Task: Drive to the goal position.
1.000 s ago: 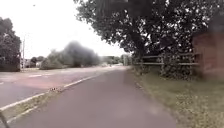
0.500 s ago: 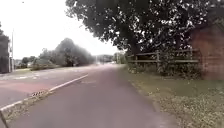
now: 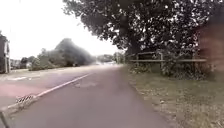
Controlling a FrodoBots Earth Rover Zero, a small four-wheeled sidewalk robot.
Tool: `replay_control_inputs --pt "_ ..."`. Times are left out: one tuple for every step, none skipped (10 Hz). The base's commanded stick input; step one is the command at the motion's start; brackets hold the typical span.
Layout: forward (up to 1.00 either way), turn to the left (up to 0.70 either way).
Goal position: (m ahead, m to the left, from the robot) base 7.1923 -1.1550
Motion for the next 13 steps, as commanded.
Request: replay_control_inputs --pt "1.00 0.00" --pt "1.00 0.00" --pt "1.00 0.00" --pt "1.00 0.00" --pt "1.00 0.00" --pt "1.00 0.00" --pt "1.00 0.00" --pt "1.00 0.00" --pt "1.00 0.00" --pt "1.00 0.00" --pt "1.00 0.00" --pt "1.00 0.00" --pt "1.00 0.00"
